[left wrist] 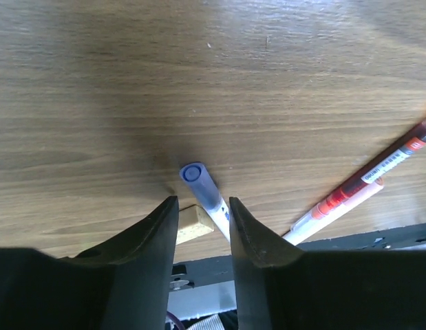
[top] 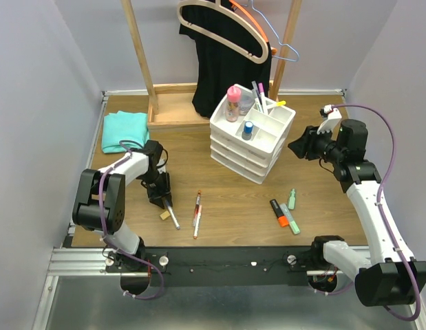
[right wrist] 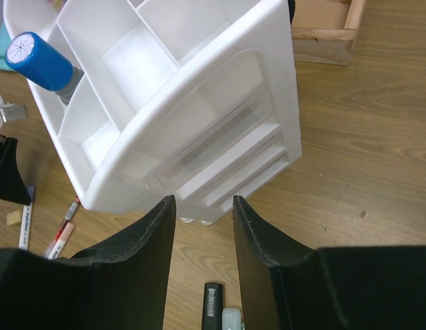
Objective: Sort the stationery into containers
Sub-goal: Pick up the pen from the center of the board.
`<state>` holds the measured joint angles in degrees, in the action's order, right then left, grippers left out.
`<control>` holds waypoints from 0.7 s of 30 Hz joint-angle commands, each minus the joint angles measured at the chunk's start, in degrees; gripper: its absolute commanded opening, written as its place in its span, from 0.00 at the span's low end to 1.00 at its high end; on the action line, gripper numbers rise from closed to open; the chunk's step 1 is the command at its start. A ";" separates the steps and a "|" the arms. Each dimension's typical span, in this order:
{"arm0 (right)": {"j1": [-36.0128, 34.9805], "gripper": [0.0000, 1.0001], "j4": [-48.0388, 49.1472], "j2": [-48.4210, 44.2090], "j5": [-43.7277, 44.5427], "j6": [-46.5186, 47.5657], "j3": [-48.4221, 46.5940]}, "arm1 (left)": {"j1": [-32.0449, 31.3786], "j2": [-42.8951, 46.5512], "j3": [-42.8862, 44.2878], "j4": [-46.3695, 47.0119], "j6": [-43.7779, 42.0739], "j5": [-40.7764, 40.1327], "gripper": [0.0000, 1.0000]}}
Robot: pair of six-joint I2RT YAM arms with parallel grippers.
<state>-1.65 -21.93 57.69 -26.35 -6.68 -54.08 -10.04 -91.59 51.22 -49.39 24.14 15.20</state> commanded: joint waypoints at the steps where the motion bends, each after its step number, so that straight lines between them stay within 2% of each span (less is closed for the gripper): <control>1: 0.33 0.47 1.10 -0.74 -0.37 -0.44 1.26 | -2.08 -2.89 1.34 -0.01 0.99 -1.92 0.40; 6: 0.33 0.47 0.31 -1.35 -0.46 -0.18 1.61 | -3.58 -7.27 2.74 0.34 1.35 -2.55 0.36; 9: 0.33 0.47 -0.04 -1.62 -0.28 -0.18 1.79 | -4.11 -9.56 4.05 0.78 1.44 -2.19 0.30; 12: 0.33 0.46 -0.13 -1.79 -0.11 -0.09 1.88 | -4.37 -11.41 6.07 1.66 1.26 -0.71 0.21; 13: 0.42 0.46 -0.21 -1.79 -0.02 -0.09 1.79 | -4.46 -11.76 6.95 1.84 1.17 -0.18 0.12; 16: 0.33 0.46 -0.39 -1.53 -0.11 0.35 1.09 | -5.25 -11.68 11.78 2.27 1.17 3.42 0.00; 21: 0.42 0.46 -0.57 0.75 -0.63 1.66 -1.54 | -6.65 -8.97 21.44 4.20 4.77 11.59 0.00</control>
<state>-1.65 -22.22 56.95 -26.35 -6.37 -53.17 -15.29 -103.24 64.95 -52.29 26.02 18.81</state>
